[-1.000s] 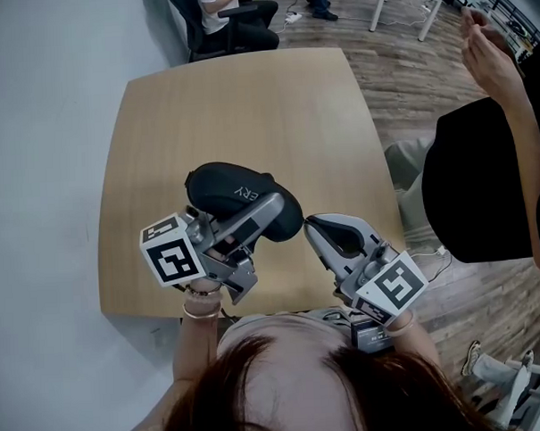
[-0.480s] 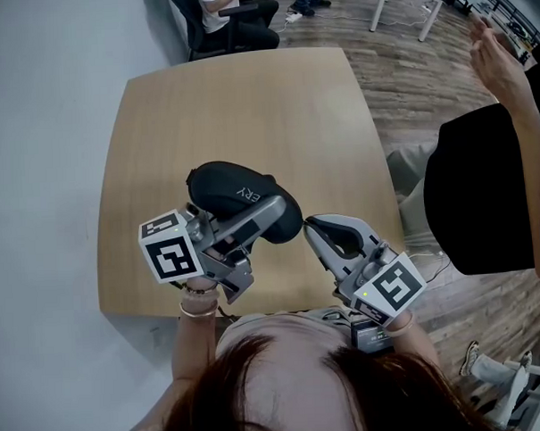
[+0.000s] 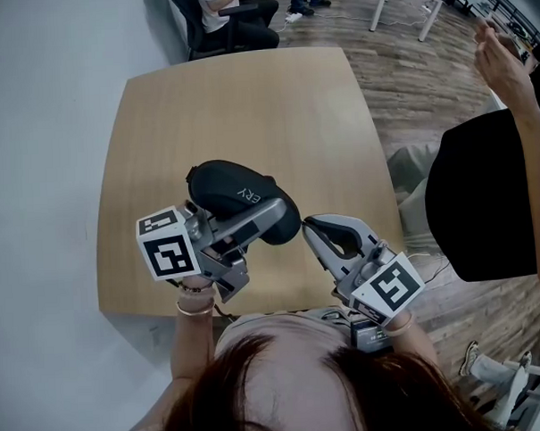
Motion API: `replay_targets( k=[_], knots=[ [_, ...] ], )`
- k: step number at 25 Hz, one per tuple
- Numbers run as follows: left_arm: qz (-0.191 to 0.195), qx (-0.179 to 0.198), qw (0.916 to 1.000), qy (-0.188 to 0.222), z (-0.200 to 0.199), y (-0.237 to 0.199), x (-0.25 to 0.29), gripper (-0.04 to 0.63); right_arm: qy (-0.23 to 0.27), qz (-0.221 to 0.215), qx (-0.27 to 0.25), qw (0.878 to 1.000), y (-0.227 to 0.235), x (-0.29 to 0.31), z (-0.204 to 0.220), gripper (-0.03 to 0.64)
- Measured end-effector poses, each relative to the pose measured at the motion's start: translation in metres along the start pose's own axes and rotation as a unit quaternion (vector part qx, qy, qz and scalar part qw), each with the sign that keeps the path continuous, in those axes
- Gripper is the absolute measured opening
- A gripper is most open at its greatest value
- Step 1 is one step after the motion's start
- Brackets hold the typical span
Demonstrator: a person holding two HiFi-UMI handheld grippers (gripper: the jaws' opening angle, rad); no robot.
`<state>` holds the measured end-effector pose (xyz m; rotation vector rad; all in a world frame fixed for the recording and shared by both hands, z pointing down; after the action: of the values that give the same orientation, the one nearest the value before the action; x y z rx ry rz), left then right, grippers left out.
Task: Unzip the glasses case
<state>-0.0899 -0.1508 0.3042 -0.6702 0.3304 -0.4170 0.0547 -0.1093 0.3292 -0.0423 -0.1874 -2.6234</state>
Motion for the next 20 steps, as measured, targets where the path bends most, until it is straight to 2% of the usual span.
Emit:
replay_targets(
  k=[10, 20],
  knots=[
    [0.003, 0.002, 0.9997, -0.026, 0.0009, 0.0000, 0.0006, 0.252, -0.024, 0.009, -0.009, 1.000, 0.0029, 0.0011, 0.0024, 0.018],
    [0.004, 0.005, 0.9986, -0.052, 0.0052, 0.0021, 0.0012, 0.252, -0.023, 0.004, -0.015, 1.000, 0.0002, 0.0005, 0.0059, 0.020]
  ],
)
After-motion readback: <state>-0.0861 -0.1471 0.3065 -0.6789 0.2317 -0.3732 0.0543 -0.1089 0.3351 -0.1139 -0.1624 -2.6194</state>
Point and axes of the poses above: the fingertips, and each gripper's own axes: x forward along the fingers, y to its right, z out of its underside, the point moved 6 cm from there along -x, backward along the fingers, and after that the axes turned 2 degrees about x, right-handed, at the moved point
